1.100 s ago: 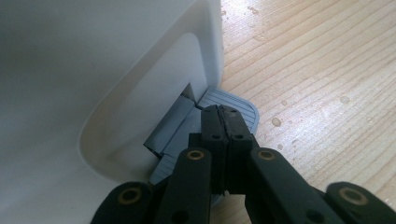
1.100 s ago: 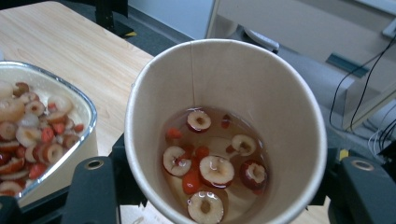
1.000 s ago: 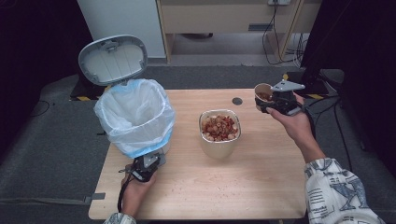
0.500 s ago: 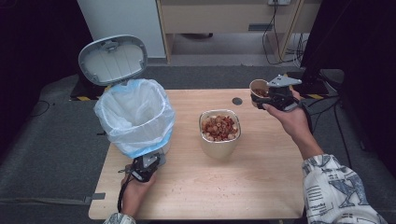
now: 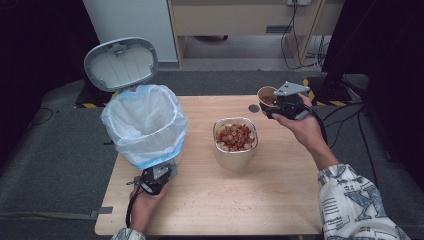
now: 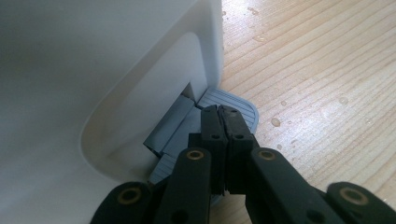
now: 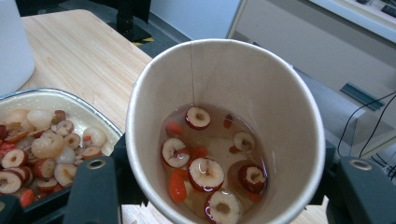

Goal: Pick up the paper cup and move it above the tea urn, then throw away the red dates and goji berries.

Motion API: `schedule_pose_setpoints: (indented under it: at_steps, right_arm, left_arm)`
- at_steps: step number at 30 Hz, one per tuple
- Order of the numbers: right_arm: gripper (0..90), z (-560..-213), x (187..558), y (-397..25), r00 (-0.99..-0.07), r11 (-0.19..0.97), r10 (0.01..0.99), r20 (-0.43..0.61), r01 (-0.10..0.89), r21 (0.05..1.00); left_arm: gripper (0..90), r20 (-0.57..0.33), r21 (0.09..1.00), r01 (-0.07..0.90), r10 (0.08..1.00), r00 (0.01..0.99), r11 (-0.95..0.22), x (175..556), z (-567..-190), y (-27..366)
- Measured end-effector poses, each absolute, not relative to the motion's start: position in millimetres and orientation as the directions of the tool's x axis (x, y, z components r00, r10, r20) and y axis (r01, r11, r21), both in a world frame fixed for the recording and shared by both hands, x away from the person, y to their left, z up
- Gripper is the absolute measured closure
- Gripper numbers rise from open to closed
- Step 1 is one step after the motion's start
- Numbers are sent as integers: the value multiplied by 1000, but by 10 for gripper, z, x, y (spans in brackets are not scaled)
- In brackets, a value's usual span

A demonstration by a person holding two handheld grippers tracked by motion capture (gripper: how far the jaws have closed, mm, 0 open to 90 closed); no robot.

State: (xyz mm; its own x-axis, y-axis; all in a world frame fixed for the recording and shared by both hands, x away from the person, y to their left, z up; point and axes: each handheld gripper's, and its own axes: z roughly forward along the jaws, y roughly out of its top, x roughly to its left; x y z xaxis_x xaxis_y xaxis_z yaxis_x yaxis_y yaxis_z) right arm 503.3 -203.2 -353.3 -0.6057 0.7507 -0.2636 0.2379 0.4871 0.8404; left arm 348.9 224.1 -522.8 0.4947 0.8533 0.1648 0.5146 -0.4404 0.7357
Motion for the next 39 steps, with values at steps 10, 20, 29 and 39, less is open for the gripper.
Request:
schedule_pose_setpoints:
  at_steps: [10, 20, 29, 39]
  right_arm:
    - [366, -3452, 5007, -1986, -606, 512, 737, -300, 210, 833]
    - [365, -3324, 5039, -1905, -620, 543, 707, -339, 170, 822]
    - [366, -3263, 5033, -1855, -633, 554, 690, -353, 148, 819]
    - [368, -3233, 5178, -1814, -654, 576, 661, -367, 129, 807]
  left_arm:
    - [880, 166, 735, 515, 853, 494, -441, 3489, -5227, 2240]
    - [880, 165, 736, 514, 853, 495, -440, 3489, -5228, 2242]
    - [880, 159, 737, 516, 854, 495, -436, 3489, -5228, 2247]
    - [877, 168, 735, 519, 858, 485, -437, 3481, -5227, 2229]
